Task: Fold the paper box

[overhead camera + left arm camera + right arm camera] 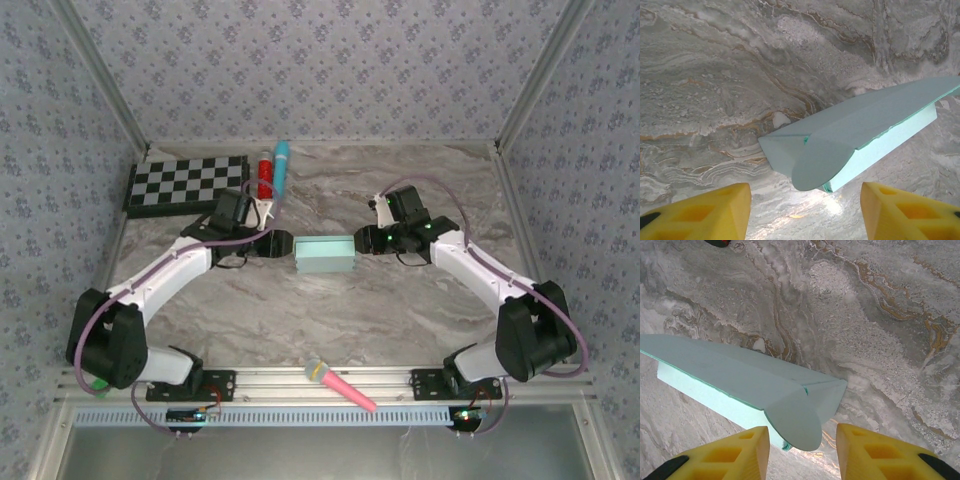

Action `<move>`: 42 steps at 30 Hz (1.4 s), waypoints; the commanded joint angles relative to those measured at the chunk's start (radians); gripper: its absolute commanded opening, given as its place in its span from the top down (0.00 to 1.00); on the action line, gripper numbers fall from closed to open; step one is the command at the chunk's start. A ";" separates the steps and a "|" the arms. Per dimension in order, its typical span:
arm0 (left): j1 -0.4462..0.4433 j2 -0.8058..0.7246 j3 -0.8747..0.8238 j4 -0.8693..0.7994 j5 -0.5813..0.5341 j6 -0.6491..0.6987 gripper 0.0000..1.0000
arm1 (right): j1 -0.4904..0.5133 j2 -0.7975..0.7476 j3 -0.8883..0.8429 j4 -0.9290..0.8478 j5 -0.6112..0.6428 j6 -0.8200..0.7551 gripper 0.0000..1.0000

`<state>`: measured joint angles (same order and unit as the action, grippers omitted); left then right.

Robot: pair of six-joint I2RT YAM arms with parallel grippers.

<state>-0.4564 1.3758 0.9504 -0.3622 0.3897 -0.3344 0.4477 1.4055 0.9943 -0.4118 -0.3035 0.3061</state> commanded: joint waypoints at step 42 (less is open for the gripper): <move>-0.053 0.080 0.079 -0.025 0.018 0.006 0.60 | 0.020 0.030 0.032 -0.016 -0.007 0.010 0.65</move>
<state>-0.5007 1.4433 1.0054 -0.3710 0.4068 -0.3309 0.4591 1.4235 1.0054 -0.4137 -0.3031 0.3145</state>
